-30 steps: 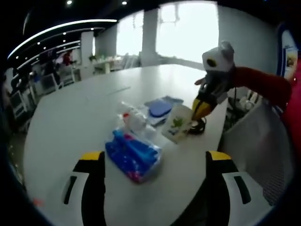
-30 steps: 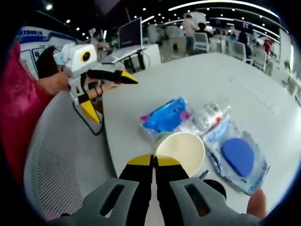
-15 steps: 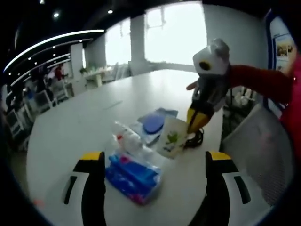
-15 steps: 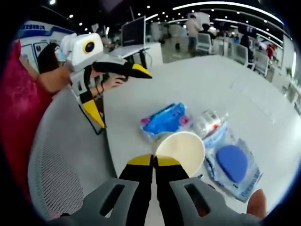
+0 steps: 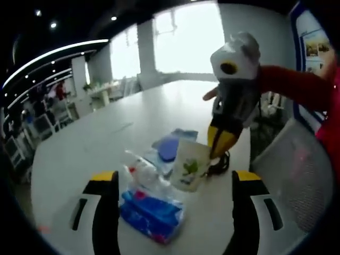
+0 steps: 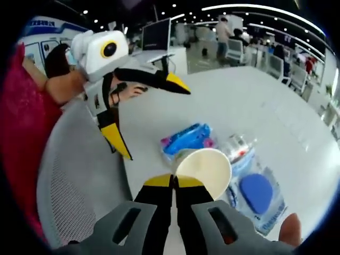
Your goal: Arrange the tabletop items into an orderly group along one side of the table until the central work area is clear of visible clutter.
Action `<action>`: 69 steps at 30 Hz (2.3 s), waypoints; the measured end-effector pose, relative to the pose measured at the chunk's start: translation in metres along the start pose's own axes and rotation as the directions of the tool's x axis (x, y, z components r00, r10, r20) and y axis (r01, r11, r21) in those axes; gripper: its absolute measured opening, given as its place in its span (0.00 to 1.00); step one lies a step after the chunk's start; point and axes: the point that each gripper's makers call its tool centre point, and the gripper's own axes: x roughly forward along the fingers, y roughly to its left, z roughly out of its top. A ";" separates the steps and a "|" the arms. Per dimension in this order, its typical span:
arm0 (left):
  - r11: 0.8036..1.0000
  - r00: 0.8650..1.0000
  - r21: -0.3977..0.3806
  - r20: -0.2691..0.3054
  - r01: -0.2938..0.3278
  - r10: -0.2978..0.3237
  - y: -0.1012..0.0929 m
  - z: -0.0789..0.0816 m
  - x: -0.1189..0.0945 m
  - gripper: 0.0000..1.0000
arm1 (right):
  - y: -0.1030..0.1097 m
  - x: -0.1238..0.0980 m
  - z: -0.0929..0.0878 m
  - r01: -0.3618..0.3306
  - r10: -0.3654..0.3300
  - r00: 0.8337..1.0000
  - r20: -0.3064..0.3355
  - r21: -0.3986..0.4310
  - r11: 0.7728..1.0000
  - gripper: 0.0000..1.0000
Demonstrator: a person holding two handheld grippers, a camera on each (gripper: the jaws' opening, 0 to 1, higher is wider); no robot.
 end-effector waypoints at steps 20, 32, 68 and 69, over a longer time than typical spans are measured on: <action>0.994 0.999 0.097 -0.020 0.046 -0.044 -0.009 0.010 0.019 0.83 | 0.005 -0.005 0.026 -0.019 0.015 0.999 -0.048 -0.087 0.996 0.02; 0.991 0.997 0.114 -0.008 0.075 -0.075 -0.017 0.017 0.028 0.80 | 0.011 -0.009 0.037 -0.033 0.026 0.998 -0.058 -0.121 0.992 0.02; 0.982 0.995 0.168 0.025 0.091 -0.096 -0.020 0.030 0.037 0.59 | 0.019 -0.014 0.055 -0.049 0.032 0.996 -0.086 -0.192 0.980 0.02; 0.982 0.995 0.166 0.025 0.093 -0.098 -0.020 0.030 0.037 0.57 | 0.019 -0.014 0.055 -0.048 0.032 0.996 -0.088 -0.193 0.980 0.02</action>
